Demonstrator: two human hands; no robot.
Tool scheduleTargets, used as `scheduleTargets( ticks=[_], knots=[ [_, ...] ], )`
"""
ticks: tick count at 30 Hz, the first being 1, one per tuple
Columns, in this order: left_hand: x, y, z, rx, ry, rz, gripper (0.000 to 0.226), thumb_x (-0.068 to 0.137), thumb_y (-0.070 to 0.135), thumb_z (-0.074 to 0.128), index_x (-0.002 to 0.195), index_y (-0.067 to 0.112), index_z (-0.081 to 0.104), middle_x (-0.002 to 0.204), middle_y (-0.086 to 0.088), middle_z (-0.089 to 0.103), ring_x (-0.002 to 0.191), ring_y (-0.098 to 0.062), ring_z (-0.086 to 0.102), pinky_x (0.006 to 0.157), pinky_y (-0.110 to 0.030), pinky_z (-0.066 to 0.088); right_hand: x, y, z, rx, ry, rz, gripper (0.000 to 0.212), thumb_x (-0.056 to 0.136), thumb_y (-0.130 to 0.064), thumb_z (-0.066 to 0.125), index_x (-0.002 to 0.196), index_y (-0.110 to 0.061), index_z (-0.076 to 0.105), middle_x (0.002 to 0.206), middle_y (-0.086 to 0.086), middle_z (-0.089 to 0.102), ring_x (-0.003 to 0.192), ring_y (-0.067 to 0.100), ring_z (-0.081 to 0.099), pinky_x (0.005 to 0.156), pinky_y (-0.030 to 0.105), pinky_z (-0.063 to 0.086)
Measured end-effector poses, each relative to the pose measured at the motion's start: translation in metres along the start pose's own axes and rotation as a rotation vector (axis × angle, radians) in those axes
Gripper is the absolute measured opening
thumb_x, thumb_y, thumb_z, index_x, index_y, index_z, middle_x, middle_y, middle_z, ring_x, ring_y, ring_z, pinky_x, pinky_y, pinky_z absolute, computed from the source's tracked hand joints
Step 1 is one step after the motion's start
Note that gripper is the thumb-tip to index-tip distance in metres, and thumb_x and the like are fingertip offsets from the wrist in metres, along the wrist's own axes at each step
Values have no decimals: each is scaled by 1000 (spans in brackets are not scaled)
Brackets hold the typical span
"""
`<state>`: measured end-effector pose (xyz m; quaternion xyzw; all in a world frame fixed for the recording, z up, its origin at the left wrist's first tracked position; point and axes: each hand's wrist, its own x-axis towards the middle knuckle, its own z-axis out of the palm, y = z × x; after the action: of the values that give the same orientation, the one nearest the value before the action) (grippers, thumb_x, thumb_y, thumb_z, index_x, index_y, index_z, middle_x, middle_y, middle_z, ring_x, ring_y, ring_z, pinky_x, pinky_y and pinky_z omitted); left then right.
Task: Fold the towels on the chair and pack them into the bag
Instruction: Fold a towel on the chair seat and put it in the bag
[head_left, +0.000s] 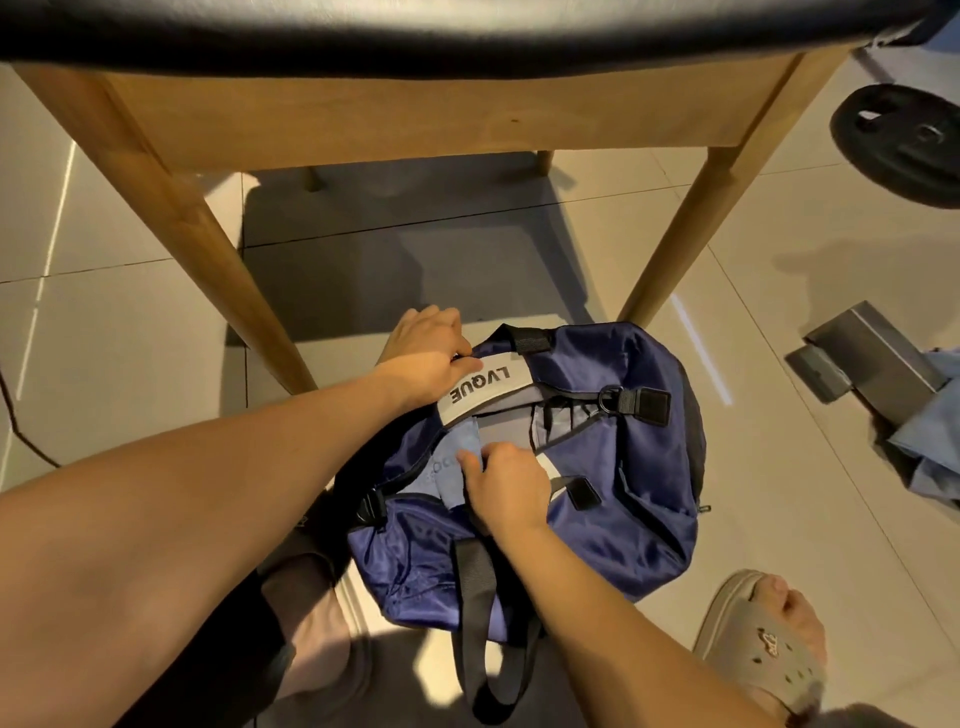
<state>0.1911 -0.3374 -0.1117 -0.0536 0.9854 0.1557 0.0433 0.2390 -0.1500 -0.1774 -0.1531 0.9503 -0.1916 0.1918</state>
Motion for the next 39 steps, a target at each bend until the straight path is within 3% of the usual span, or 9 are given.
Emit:
scheduleTargets(
  ticks=[8,11,14,18,26,29,32,34,39],
  knots=[
    [-9,8,6,103,27,83,32,95,46,62,119,24,68,108,2,50,106,-22,46,89,-36,31,-7,14,-8,101,-85,-166,26,103,-23,45,79,-14,51,87,13,66,88,37,59,63,39,36],
    [-26,21,10,185,177,373,31,89,31,69,115,18,60,115,-5,53,104,-26,49,93,-39,40,-13,26,-23,-36,-96,-239,12,88,-4,48,90,-12,56,100,12,67,95,36,59,67,39,39],
    [-45,23,29,356,69,610,35,94,51,57,103,19,68,113,-4,59,112,-27,53,113,-45,33,-19,31,-28,-179,-180,-304,29,86,-2,53,111,-12,61,111,11,65,106,36,58,74,40,43],
    [-56,14,46,545,-111,462,85,90,82,38,133,13,64,145,-12,52,143,-30,39,126,-57,6,-22,35,-29,-262,-198,-344,37,89,-6,60,125,-13,61,117,10,63,108,34,59,81,40,48],
    [-57,7,52,470,-157,405,78,89,81,41,133,22,67,163,-14,33,155,-31,20,127,-53,5,-45,41,-34,-549,-267,-348,23,90,-10,58,111,-12,66,112,14,68,110,35,60,95,42,43],
    [-57,7,52,458,-183,407,74,90,79,41,133,25,67,165,-12,31,155,-31,17,127,-52,5,-47,44,-31,-529,-171,-399,23,82,-17,70,105,-15,72,102,8,70,97,31,65,84,41,48],
    [-59,9,52,436,-209,401,67,93,75,42,135,27,64,166,-13,27,156,-31,14,127,-53,4,-43,50,-25,-520,-178,-434,46,88,-22,65,132,-10,63,132,12,63,119,33,59,99,47,46],
    [-60,9,53,407,-229,394,66,95,76,37,135,31,64,168,-12,22,157,-29,9,127,-53,0,-41,51,-25,-515,-267,-420,57,99,-26,47,153,-7,40,158,14,41,144,33,38,119,51,26],
    [-70,14,51,433,-281,350,105,75,100,20,146,30,53,170,-17,8,158,-31,-4,124,-56,-12,-34,43,-32,-519,-283,-402,50,101,-31,43,148,-13,44,154,8,45,142,27,41,118,47,22]
  ],
)
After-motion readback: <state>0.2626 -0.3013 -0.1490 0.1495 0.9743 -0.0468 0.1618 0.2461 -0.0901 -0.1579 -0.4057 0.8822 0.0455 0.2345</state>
